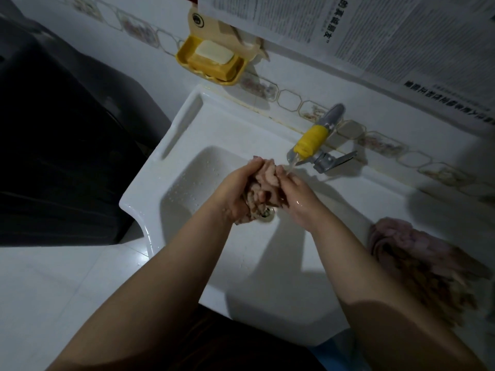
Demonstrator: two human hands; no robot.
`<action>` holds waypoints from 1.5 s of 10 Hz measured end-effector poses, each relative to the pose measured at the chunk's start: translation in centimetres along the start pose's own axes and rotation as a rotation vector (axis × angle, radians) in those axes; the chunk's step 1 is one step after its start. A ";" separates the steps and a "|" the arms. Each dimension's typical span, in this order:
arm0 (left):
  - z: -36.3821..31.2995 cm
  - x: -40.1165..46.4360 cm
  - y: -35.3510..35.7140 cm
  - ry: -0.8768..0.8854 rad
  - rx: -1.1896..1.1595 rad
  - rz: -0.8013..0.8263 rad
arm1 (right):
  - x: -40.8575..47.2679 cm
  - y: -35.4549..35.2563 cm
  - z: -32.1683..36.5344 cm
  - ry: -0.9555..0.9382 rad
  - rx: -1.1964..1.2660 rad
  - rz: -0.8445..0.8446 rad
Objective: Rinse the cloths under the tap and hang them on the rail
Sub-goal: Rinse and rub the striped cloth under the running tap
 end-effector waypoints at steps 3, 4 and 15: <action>0.9 1.0 -0.7 0.250 0.304 -0.437 | -1.3 0.5 3.8 -0.046 -0.197 -0.456; 1.6 2.0 1.4 0.086 0.080 -0.310 | -2.2 3.2 2.9 -0.146 -0.610 -0.389; -3.1 3.4 -3.7 0.043 1.611 0.105 | -1.0 -2.2 4.5 0.103 -0.484 0.184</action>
Point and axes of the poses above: each hand's wrist, its own x-axis towards the middle knuckle, its own y-axis out of the palm, z = x × y, the point moved 2 cm from there along x, towards the middle knuckle, and after that the axes turned 1 degree about y, right-handed, at the moved point
